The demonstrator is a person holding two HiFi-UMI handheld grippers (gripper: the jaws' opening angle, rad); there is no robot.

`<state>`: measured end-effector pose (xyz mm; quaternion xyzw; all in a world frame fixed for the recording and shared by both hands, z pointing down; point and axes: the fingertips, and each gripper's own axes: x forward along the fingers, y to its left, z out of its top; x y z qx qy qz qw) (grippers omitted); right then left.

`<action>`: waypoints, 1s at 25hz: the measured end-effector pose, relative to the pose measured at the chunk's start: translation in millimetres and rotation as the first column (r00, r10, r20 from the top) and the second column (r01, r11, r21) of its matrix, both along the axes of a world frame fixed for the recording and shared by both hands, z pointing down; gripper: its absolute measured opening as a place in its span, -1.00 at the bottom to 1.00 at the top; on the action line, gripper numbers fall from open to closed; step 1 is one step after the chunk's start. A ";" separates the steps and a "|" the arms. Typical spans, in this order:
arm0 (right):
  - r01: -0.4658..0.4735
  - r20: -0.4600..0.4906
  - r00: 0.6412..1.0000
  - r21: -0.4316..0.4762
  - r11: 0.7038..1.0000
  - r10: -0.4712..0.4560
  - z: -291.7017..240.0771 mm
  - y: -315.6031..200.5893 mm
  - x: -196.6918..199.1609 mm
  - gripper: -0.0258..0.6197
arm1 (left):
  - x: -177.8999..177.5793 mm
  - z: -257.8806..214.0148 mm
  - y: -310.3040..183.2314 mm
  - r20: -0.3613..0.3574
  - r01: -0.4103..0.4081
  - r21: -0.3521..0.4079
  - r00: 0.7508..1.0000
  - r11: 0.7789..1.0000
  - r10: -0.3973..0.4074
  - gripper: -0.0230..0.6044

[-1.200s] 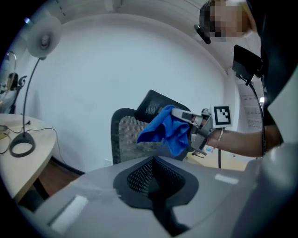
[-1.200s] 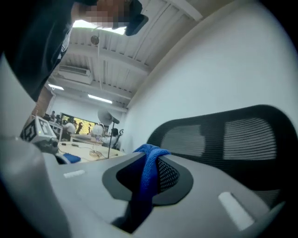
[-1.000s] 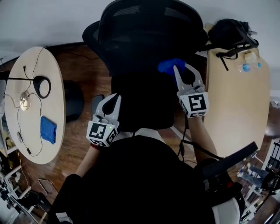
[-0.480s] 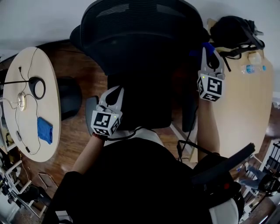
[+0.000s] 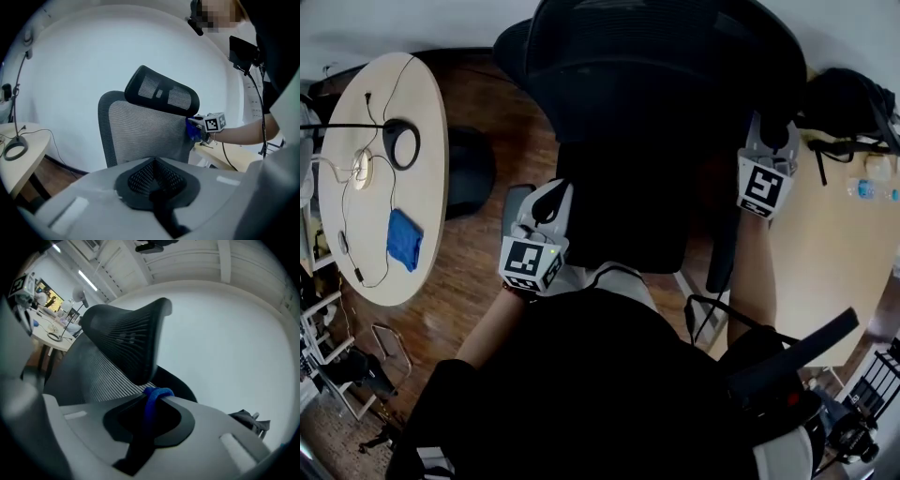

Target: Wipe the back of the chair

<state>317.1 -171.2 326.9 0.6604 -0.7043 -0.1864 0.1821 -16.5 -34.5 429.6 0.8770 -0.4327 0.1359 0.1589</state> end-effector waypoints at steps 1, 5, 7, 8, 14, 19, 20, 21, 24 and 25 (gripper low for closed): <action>0.017 -0.001 1.000 0.009 1.000 -0.017 1.6 -4.4 -11.1 -0.79 | -5.1 -0.4 0.9 -0.003 0.014 -0.003 1.000 1.000 -0.014 -0.91; -0.014 0.102 0.995 0.032 0.999 0.010 5.8 -17.0 -35.7 -0.81 | -21.7 -4.7 6.7 0.003 0.040 0.010 0.999 0.999 -0.040 -0.91; -0.041 0.154 0.987 0.036 0.999 0.035 8.9 -20.2 -40.0 -0.83 | -29.2 -8.6 9.4 -0.004 0.049 0.018 0.999 0.999 -0.049 -0.91; -0.041 0.167 0.985 0.038 0.998 0.034 10.6 -21.5 -44.6 -0.83 | -33.8 -10.0 10.5 -0.006 0.056 0.021 0.998 0.998 -0.056 -0.91; 0.124 0.141 0.983 -0.020 0.992 -0.120 31.4 -33.1 -136.0 -0.82 | -60.4 -14.4 18.1 -0.027 0.111 0.026 0.994 0.993 -0.110 -0.91; 0.281 0.141 0.950 0.004 0.960 -0.279 30.0 -44.4 -236.1 -0.82 | -83.7 -22.5 25.7 -0.053 0.151 0.036 0.987 0.988 -0.149 -0.91; 0.317 0.136 0.939 0.006 0.948 -0.315 29.3 -45.3 -257.5 -0.82 | -87.9 -23.4 27.8 -0.052 0.153 0.037 0.987 0.987 -0.151 -0.91; 0.356 0.129 0.926 0.008 0.935 -0.354 28.6 -46.1 -279.6 -0.82 | -92.3 -25.0 29.0 -0.053 0.160 0.042 0.986 0.986 -0.158 -0.91; 0.451 0.131 0.885 0.006 0.893 -0.448 27.5 -46.8 -344.9 -0.82 | -107.6 -28.1 33.3 -0.056 0.179 0.056 0.983 0.982 -0.176 -0.91; 0.476 0.135 0.871 0.007 0.880 -0.472 27.2 -46.6 -365.1 -0.82 | -112.8 -28.4 35.8 -0.054 0.183 0.060 0.982 0.981 -0.180 -0.91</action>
